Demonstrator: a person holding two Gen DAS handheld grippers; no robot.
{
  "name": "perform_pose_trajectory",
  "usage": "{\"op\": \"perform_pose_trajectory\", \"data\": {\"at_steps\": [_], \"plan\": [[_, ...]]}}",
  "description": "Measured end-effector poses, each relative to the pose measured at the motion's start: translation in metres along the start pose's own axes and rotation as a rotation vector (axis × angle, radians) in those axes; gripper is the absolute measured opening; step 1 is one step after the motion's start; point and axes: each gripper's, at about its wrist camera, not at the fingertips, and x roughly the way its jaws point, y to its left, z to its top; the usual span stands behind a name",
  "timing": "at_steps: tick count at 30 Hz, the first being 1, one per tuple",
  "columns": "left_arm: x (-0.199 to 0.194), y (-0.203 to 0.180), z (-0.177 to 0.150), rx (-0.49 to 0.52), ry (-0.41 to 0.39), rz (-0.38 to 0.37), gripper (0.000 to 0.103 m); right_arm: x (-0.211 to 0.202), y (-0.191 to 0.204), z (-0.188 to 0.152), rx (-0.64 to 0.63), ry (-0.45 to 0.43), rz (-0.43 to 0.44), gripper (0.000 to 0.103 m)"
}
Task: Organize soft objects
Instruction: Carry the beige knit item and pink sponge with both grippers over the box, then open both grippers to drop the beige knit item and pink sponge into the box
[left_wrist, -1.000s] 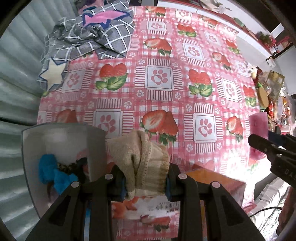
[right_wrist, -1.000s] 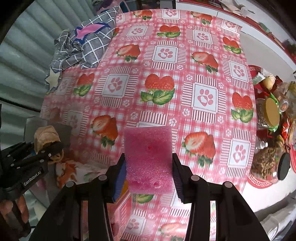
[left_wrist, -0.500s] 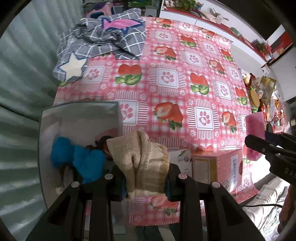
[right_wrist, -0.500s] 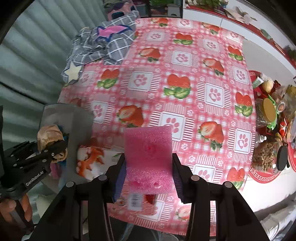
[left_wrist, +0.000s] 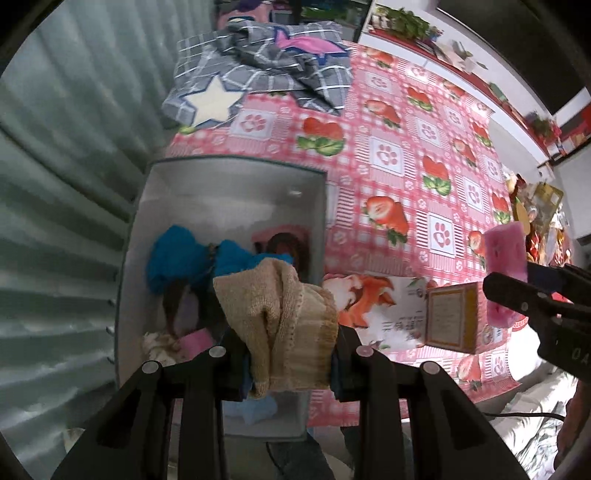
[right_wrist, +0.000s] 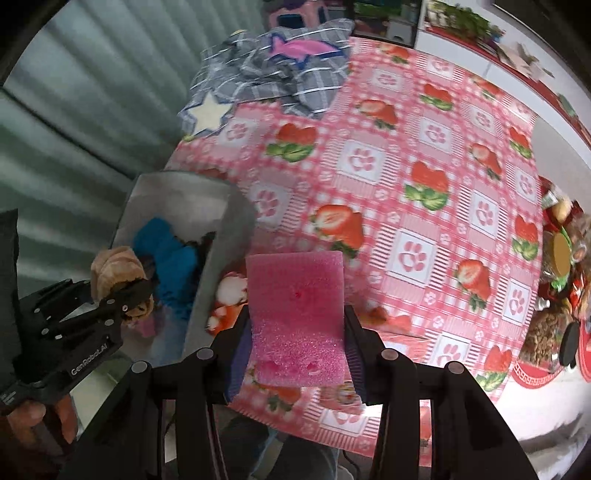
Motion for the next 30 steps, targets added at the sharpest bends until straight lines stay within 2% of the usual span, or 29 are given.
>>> {"op": "perform_pose_trajectory", "data": {"at_steps": [15, 27, 28, 30], "plan": [[0.001, 0.058, -0.032, -0.136, 0.021, 0.032, 0.034, 0.029, 0.088, 0.006, -0.182, 0.064, 0.044, 0.047], [0.015, 0.081, -0.045, -0.210, 0.058, 0.054, 0.034, 0.046, 0.132, 0.019, -0.263, 0.081, 0.080, 0.047], [0.014, 0.082, -0.045, -0.213, 0.050, 0.055, 0.036, 0.047, 0.137, 0.021, -0.271, 0.081, 0.089, 0.047], [0.009, 0.084, -0.045, -0.220, 0.012, 0.067, 0.049, 0.049, 0.145, 0.026, -0.294, 0.078, 0.109, 0.047]]}}
